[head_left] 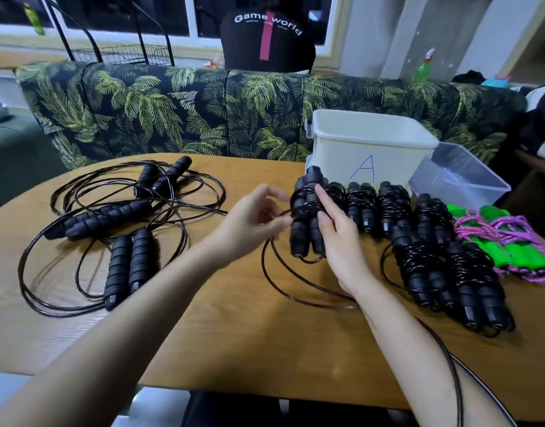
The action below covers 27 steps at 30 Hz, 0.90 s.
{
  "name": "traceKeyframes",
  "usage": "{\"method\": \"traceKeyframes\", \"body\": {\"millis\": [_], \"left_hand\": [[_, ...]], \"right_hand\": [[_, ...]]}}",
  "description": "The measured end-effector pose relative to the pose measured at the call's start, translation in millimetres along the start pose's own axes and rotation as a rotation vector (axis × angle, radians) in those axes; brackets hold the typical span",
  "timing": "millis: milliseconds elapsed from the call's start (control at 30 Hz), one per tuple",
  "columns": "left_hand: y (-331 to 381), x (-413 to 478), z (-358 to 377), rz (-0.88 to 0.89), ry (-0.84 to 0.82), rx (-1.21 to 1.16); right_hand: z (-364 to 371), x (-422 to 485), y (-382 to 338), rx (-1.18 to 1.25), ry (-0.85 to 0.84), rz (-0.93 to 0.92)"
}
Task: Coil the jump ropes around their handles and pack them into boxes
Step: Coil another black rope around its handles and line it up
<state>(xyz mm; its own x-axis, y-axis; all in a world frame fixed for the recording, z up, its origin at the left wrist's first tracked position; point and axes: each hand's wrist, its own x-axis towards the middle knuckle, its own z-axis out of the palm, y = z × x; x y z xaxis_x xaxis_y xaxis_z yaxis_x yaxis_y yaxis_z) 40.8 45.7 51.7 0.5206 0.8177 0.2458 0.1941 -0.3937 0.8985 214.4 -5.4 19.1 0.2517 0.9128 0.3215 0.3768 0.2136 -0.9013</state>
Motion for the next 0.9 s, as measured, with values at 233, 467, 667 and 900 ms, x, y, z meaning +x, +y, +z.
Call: {"method": "traceKeyframes", "body": {"millis": [233,467,667,900], "left_hand": [[-28,-19,35,-0.105,-0.022,0.195],[-22,-27,29,-0.385,0.155,-0.52],[-27,-30,27,-0.258,0.253,-0.284],[-36,-35,39,-0.146,0.232,-0.144]], "right_hand": [[-1,-23,12,-0.074,-0.115,-0.008],[-9,-32,-1,-0.609,-0.185,-0.085],[-6,-38,-21,-0.818,-0.375,-0.111],[1,-40,-11,-0.603,-0.36,-0.025]]}}
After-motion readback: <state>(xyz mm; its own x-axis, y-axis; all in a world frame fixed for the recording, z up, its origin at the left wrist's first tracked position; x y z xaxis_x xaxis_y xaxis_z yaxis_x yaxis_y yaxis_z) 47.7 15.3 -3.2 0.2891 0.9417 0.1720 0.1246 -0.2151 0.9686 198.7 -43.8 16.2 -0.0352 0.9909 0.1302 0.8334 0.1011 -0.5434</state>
